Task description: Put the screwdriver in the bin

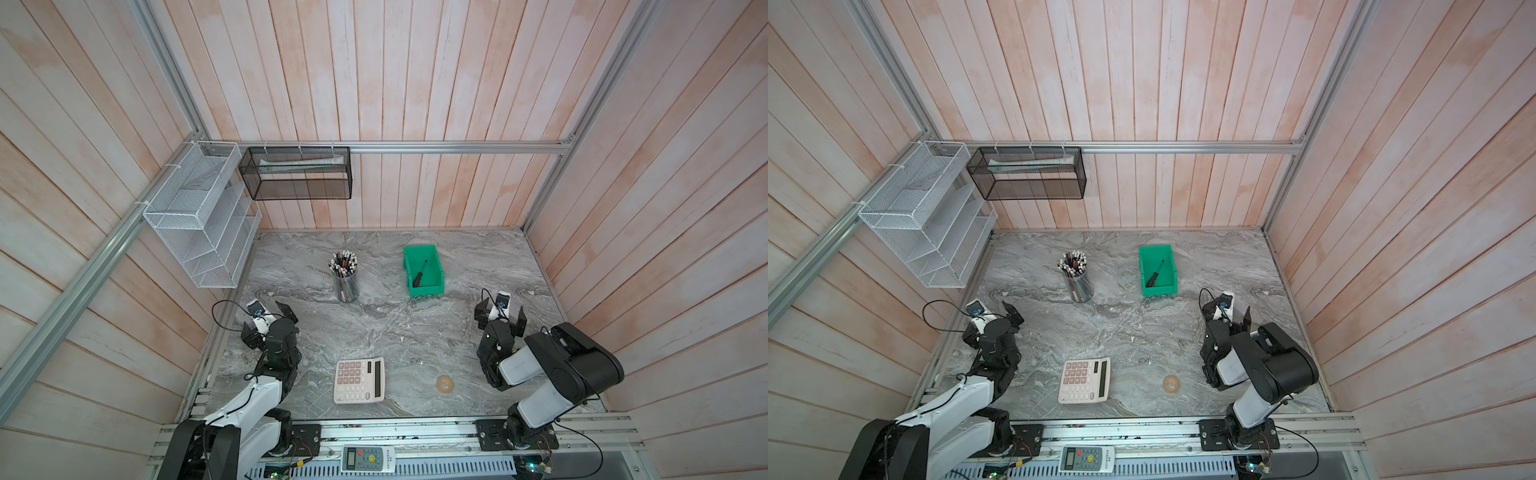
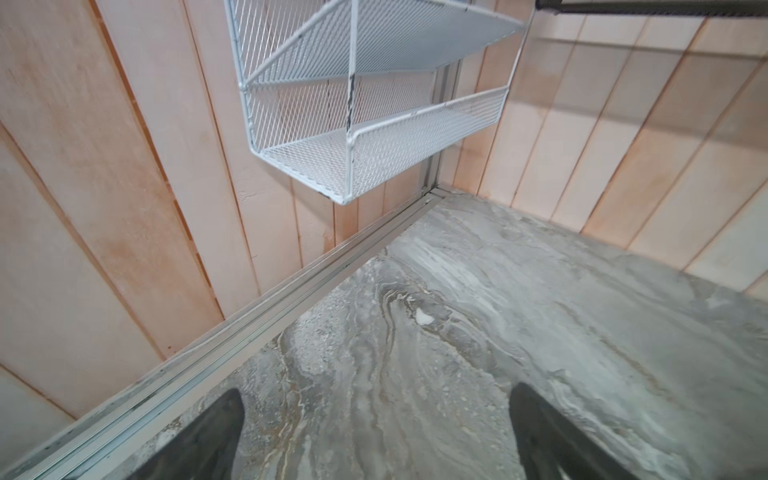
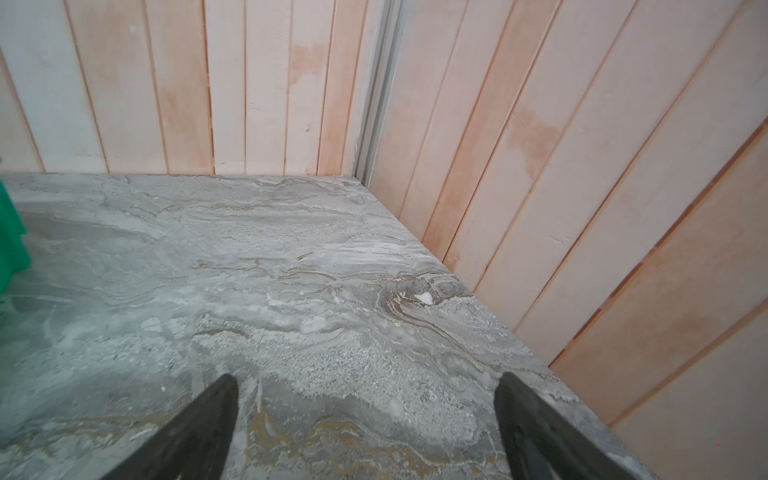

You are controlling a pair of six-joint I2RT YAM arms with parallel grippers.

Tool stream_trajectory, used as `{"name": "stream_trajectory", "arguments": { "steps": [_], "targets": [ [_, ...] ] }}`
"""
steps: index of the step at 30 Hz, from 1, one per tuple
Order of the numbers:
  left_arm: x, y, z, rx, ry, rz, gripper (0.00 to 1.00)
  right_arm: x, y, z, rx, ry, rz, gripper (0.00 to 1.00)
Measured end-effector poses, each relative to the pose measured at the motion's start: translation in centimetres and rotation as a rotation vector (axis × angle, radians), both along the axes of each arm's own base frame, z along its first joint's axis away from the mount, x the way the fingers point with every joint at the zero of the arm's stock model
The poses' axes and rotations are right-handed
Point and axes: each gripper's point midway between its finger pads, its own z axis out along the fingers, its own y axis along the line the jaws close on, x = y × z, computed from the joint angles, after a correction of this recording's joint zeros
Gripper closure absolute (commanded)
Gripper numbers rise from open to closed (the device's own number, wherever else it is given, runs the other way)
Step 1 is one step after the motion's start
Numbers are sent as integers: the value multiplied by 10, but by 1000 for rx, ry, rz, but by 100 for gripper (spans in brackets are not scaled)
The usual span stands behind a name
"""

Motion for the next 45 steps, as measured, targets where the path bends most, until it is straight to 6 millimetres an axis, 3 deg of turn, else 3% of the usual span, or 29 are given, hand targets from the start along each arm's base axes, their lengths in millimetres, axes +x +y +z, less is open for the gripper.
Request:
{"name": "stream_trajectory", "arguments": {
  "steps": [11, 16, 19, 21, 29, 34, 40, 45],
  "targets": [
    [23, 4, 0, 2, -73, -34, 0, -8, -4, 12, -69, -24, -32, 2],
    [61, -11, -15, 31, 2, -136, 0, -9, -5, 13, -79, -25, -40, 2],
    [83, -26, -3, 62, -12, -212, 0, -9, -4, 11, -89, -13, -45, 2],
    [88, -34, 2, 74, -20, -248, 0, -8, -4, 11, -94, -12, -51, 2],
    [89, -42, 3, 104, -21, -300, 0, -7, -6, 13, -102, -13, -80, 2],
    [75, -48, -4, 116, -27, -346, 0, -9, -10, 13, -91, -18, -97, 2],
    [58, -56, -5, 132, -68, -407, 0, -33, -42, 15, 5, -77, -210, 2],
    [63, -62, 2, 141, -115, -452, 0, -40, -50, 14, 42, -100, -239, 2]
  ]
}}
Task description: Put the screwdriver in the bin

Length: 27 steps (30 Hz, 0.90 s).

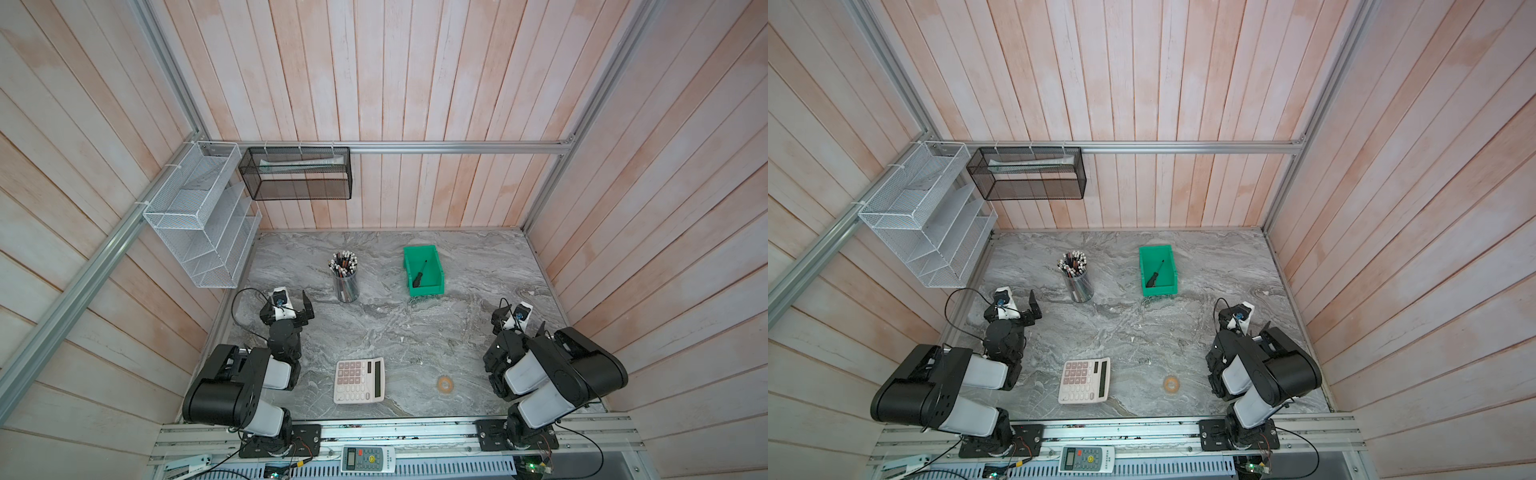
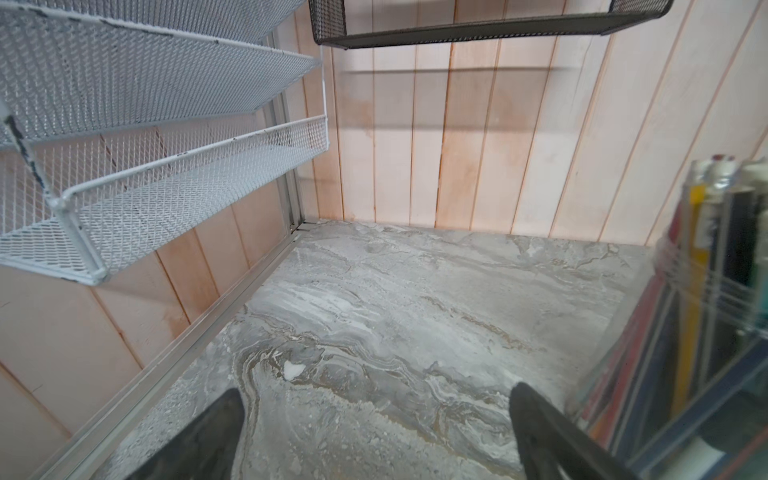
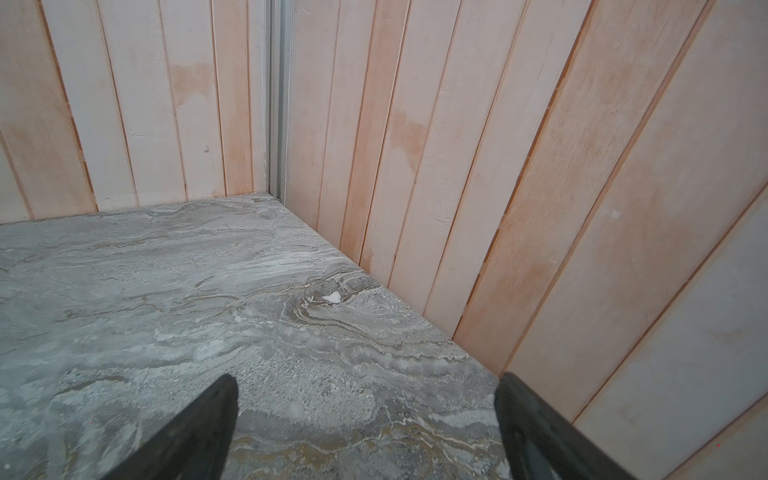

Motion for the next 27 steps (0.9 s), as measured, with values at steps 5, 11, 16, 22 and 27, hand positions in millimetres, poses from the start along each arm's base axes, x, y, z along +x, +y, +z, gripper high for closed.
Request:
{"name": "stream_trajectory", "arguments": {
  "steps": [5, 11, 16, 22, 27],
  "targets": [
    [17, 3, -8, -11, 52, -22, 0, 6, 7, 0, 3, -2, 51, 2],
    [24, 5, -6, -26, 59, -41, 0, 28, 25, 19, 19, -74, 213, 2],
    [24, 3, -12, -33, 82, -48, 0, 42, 17, 25, 61, -109, 300, 2],
    [24, 3, -14, -33, 92, -51, 0, 71, 17, 15, 127, -64, 370, 2],
    [24, 3, -14, -33, 92, -51, 0, 74, 23, 3, 154, -23, 409, 2]
  ]
}}
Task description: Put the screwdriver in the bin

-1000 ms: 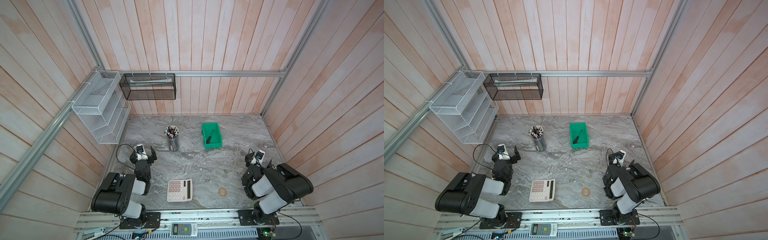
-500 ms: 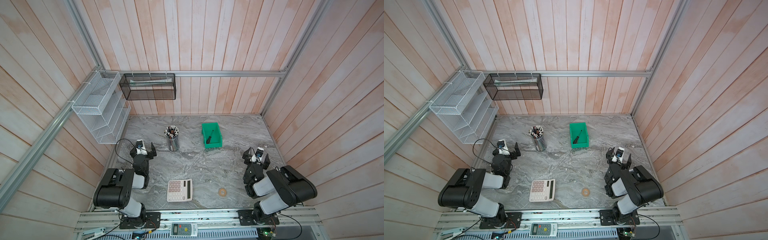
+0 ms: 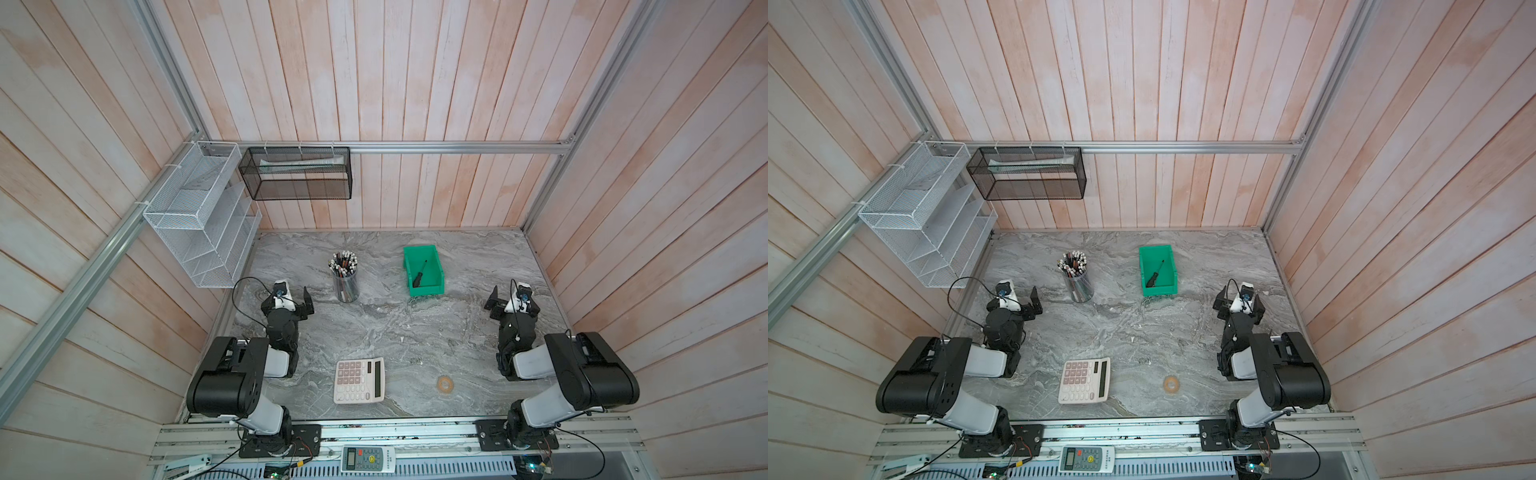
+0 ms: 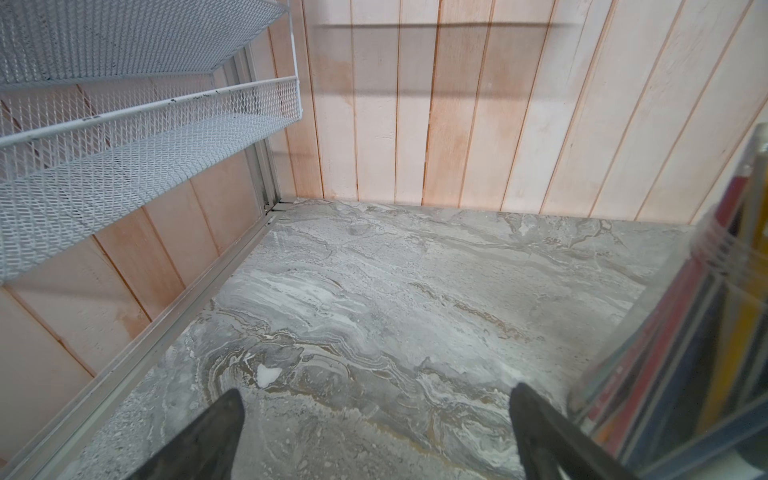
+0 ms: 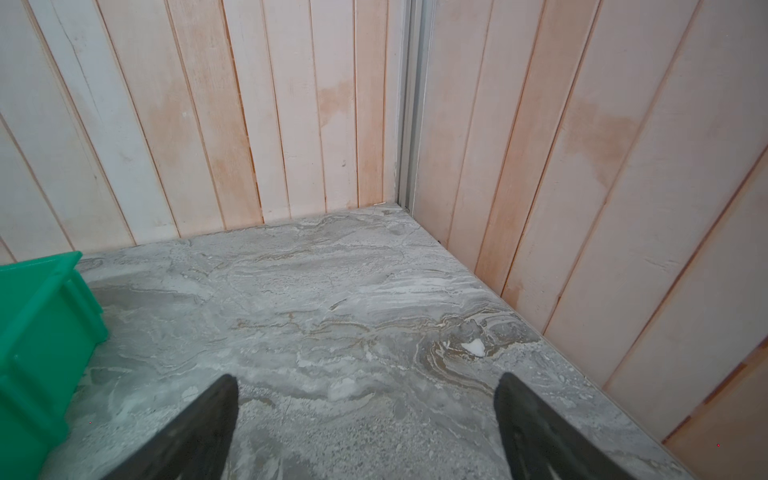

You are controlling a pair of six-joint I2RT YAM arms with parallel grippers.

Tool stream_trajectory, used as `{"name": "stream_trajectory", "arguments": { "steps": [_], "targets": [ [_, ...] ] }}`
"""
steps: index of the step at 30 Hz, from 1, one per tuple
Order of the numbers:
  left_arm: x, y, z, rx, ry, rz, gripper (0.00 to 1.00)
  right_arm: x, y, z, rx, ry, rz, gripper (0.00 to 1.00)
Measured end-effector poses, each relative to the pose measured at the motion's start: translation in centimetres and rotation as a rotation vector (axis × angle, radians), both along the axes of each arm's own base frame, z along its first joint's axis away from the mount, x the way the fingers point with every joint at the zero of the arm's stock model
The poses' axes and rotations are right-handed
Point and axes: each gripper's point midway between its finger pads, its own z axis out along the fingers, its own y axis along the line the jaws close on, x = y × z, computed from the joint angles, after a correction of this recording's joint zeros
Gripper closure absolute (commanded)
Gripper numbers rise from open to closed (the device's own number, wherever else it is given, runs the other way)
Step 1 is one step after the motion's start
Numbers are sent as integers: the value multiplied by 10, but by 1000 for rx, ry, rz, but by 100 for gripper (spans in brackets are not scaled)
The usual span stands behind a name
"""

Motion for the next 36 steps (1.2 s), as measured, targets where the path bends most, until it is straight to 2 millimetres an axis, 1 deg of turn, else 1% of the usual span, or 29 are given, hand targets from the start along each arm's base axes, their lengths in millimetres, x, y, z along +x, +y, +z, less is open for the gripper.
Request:
{"name": "stream_trajectory", "arguments": {
  "steps": [11, 36],
  "targets": [
    [0, 0, 0, 0, 0, 0, 0, 0, 2, -5, 4, 21, 10, 2],
    [0, 0, 0, 0, 0, 0, 0, 2, 4, -5, 4, 20, 23, 2]
  ]
}}
